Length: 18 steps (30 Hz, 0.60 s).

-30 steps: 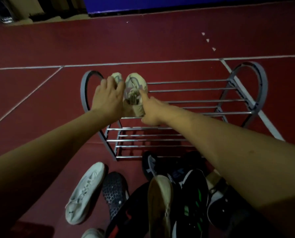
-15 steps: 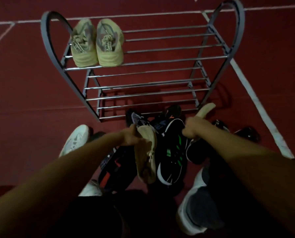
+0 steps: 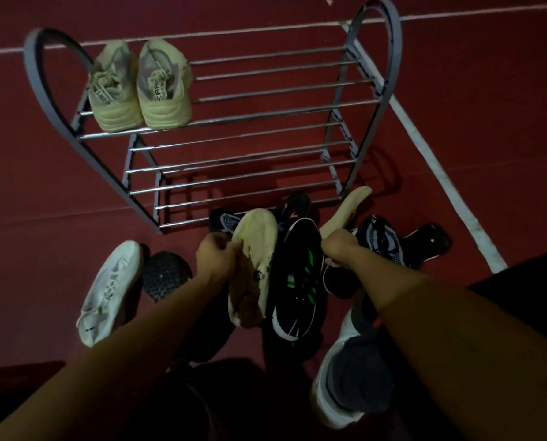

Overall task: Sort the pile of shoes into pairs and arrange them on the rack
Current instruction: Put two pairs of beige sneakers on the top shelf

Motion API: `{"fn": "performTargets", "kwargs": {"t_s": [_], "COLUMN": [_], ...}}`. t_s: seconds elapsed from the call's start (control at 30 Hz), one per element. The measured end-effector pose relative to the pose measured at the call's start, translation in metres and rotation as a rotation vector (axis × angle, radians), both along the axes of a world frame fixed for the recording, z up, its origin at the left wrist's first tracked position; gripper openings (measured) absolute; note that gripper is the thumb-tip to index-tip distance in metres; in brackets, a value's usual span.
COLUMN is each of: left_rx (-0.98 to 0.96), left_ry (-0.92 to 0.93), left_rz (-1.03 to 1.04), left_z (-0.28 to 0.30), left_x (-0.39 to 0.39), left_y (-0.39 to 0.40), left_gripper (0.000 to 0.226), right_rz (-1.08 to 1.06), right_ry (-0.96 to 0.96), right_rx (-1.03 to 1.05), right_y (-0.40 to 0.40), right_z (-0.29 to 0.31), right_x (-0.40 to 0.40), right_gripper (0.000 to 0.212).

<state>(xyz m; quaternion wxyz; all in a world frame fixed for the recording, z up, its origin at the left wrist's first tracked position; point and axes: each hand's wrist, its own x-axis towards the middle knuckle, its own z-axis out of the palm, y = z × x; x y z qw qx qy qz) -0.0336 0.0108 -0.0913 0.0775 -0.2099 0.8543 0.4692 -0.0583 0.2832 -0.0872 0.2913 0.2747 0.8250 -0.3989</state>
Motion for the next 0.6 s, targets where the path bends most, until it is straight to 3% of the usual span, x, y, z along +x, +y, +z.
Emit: {"fn": "performTargets", "kwargs": {"t_s": [0.03, 0.13, 0.33, 0.5, 0.6], "left_rx": [0.0, -0.058, -0.175, -0.255, -0.254], "left_ry": [-0.024, -0.182, -0.324, -0.332, -0.317], "left_rz": [0.051, 0.008, -0.182, -0.231, -0.217], "left_z": [0.001, 0.001, -0.016, -0.024, -0.027], "left_x": [-0.001, 0.003, 0.016, 0.013, 0.01], "left_y": [0.001, 0.0, 0.002, 0.007, 0.005], "left_gripper": [0.034, 0.027, 0.042, 0.029, 0.032], "right_rz": [-0.062, -0.21, -0.471, -0.502, -0.552], "right_ry": [-0.023, 0.007, 0.058, -0.043, 0.006], "right_rx": [-0.065, -0.175, -0.158, -0.257, -0.231], "right_y": [0.002, 0.005, 0.01, 0.011, 0.006], "right_z": [-0.005, -0.024, -0.063, -0.058, -0.057], "right_x": [-0.005, -0.017, -0.038, -0.052, -0.048], "right_gripper": [0.008, 0.054, 0.095, 0.067, 0.07]}}
